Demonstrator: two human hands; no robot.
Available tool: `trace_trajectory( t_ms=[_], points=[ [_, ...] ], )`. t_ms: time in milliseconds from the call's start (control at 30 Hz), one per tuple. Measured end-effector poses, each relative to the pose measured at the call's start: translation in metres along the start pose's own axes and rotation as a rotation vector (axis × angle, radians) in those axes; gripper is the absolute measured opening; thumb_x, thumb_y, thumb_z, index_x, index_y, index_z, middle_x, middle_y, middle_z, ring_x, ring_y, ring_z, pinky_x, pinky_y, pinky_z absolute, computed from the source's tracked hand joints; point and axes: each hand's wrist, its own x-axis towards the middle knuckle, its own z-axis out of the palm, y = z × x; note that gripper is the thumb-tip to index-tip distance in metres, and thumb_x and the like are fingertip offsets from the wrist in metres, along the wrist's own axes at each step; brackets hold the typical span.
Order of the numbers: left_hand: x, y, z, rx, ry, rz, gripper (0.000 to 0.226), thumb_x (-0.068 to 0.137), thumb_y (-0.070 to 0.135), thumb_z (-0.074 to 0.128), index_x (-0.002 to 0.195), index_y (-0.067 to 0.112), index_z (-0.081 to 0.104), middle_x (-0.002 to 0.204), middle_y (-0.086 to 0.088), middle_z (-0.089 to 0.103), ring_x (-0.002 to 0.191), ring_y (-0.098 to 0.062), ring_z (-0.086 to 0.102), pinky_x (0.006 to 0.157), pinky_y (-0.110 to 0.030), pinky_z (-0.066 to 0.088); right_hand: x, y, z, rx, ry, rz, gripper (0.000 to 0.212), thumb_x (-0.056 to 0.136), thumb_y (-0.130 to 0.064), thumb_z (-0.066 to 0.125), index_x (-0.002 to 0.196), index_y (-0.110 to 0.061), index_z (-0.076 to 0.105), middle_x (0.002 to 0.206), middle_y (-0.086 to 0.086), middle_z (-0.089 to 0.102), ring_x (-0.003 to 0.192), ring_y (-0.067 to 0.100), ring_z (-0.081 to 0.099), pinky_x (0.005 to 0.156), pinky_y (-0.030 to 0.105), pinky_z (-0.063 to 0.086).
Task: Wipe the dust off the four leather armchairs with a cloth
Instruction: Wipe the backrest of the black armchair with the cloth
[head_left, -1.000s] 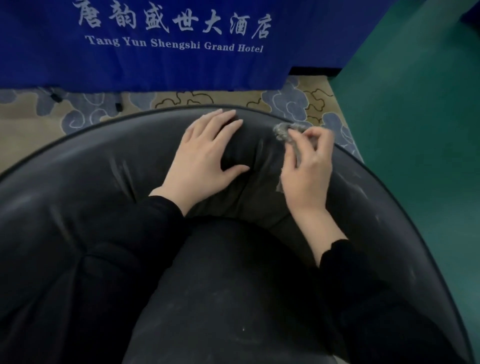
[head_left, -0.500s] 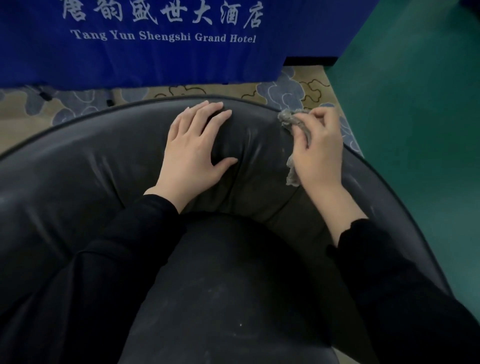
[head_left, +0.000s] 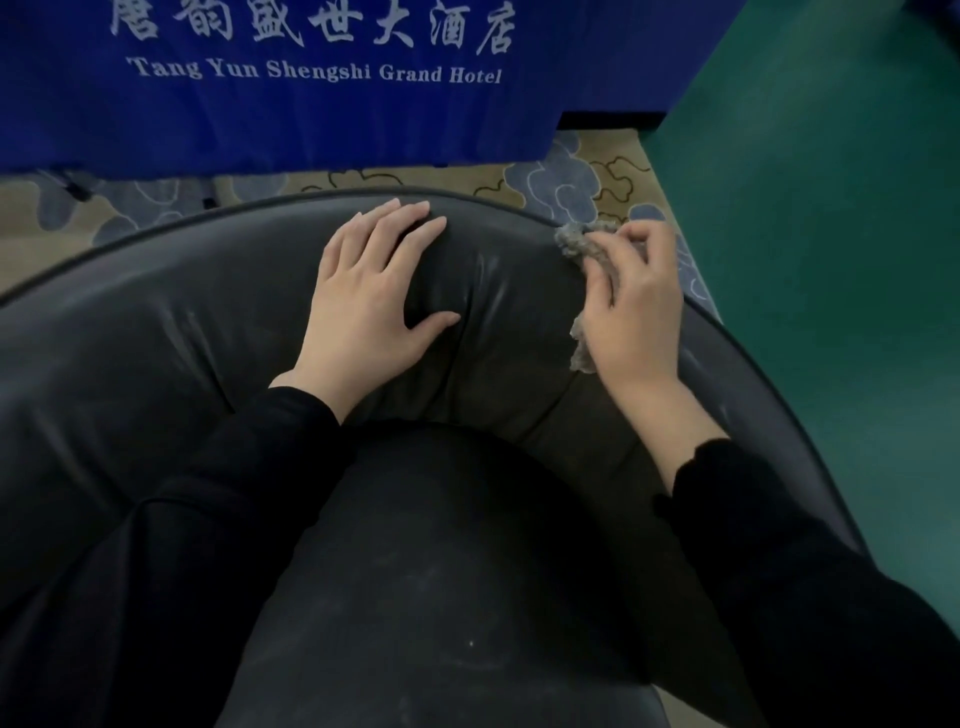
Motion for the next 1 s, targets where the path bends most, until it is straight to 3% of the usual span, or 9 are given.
trace_trajectory(
  t_ms=[100, 200, 267, 433, 500, 767, 900, 1000],
  points=[
    [0.000, 0.000, 0.000, 0.006, -0.010, 0.003, 0.075, 0.083, 0.046, 0.067, 0.146, 0.016, 0.038, 0.152, -0.005, 0.036, 0.144, -0.026, 0.025, 0.119, -0.040, 0.011, -0.014, -0.006, 0.007, -0.015, 0.001, -0.020, 0.021, 0.089, -0.005, 0.058, 0.107, 0.002, 0.066, 0.105, 0.017, 0.053, 0.095, 0.024, 0.054, 0.087, 0.028, 0.046],
    [-0.001, 0.000, 0.000, 0.020, -0.007, 0.007, 0.075, 0.084, 0.045, 0.065, 0.147, 0.015, 0.038, 0.152, -0.006, 0.036, 0.144, -0.026, 0.024, 0.119, -0.041, 0.012, -0.052, -0.014, 0.006, 0.021, -0.137, -0.163, 0.021, 0.088, -0.001, 0.060, 0.109, 0.003, 0.065, 0.105, 0.018, 0.054, 0.097, 0.029, 0.056, 0.087, 0.040, 0.050],
    [-0.001, 0.001, -0.001, 0.024, -0.010, 0.011, 0.075, 0.084, 0.044, 0.066, 0.147, 0.014, 0.038, 0.152, -0.007, 0.036, 0.144, -0.027, 0.024, 0.119, -0.043, 0.012, -0.061, -0.014, -0.001, 0.043, -0.217, -0.220, 0.021, 0.088, -0.001, 0.061, 0.109, 0.003, 0.066, 0.104, 0.016, 0.054, 0.097, 0.027, 0.056, 0.087, 0.038, 0.050],
    [-0.001, 0.013, -0.001, -0.014, -0.014, 0.001, 0.079, 0.085, 0.051, 0.062, 0.148, 0.013, 0.035, 0.155, -0.007, 0.032, 0.146, -0.026, 0.020, 0.120, -0.042, 0.009, -0.029, 0.008, -0.017, -0.006, 0.031, 0.038, 0.023, 0.091, -0.007, 0.057, 0.110, 0.002, 0.065, 0.106, 0.015, 0.053, 0.097, 0.018, 0.051, 0.086, 0.022, 0.045],
    [0.001, 0.023, 0.003, -0.015, -0.053, 0.050, 0.084, 0.082, 0.051, 0.064, 0.150, 0.013, 0.032, 0.156, -0.007, 0.029, 0.147, -0.026, 0.018, 0.120, -0.042, 0.008, -0.028, 0.013, -0.017, -0.031, 0.044, 0.096, 0.023, 0.091, -0.006, 0.057, 0.110, 0.002, 0.065, 0.106, 0.014, 0.053, 0.097, 0.018, 0.051, 0.086, 0.020, 0.042],
    [0.019, 0.063, 0.029, -0.046, -0.099, 0.127, 0.091, 0.075, 0.054, 0.064, 0.150, 0.014, 0.032, 0.157, -0.006, 0.029, 0.147, -0.024, 0.017, 0.120, -0.034, -0.003, -0.072, 0.004, -0.019, -0.015, -0.127, -0.059, 0.025, 0.088, -0.004, 0.060, 0.112, 0.002, 0.065, 0.107, 0.015, 0.054, 0.098, 0.023, 0.055, 0.090, 0.034, 0.049],
    [0.020, 0.060, 0.034, -0.019, -0.108, 0.129, 0.094, 0.072, 0.061, 0.064, 0.149, 0.016, 0.035, 0.155, -0.004, 0.032, 0.147, -0.024, 0.019, 0.120, -0.037, 0.000, -0.038, 0.026, -0.028, -0.019, 0.027, 0.074, 0.022, 0.090, -0.004, 0.057, 0.109, 0.001, 0.066, 0.106, 0.015, 0.053, 0.097, 0.018, 0.051, 0.086, 0.021, 0.044],
    [0.021, 0.060, 0.034, -0.014, -0.104, 0.126, 0.094, 0.072, 0.061, 0.066, 0.149, 0.017, 0.034, 0.155, -0.004, 0.032, 0.146, -0.024, 0.019, 0.120, -0.037, 0.000, -0.030, 0.034, -0.028, -0.039, 0.046, 0.124, 0.021, 0.090, -0.005, 0.057, 0.109, 0.001, 0.066, 0.105, 0.014, 0.052, 0.095, 0.018, 0.051, 0.083, 0.025, 0.048]
  ],
)
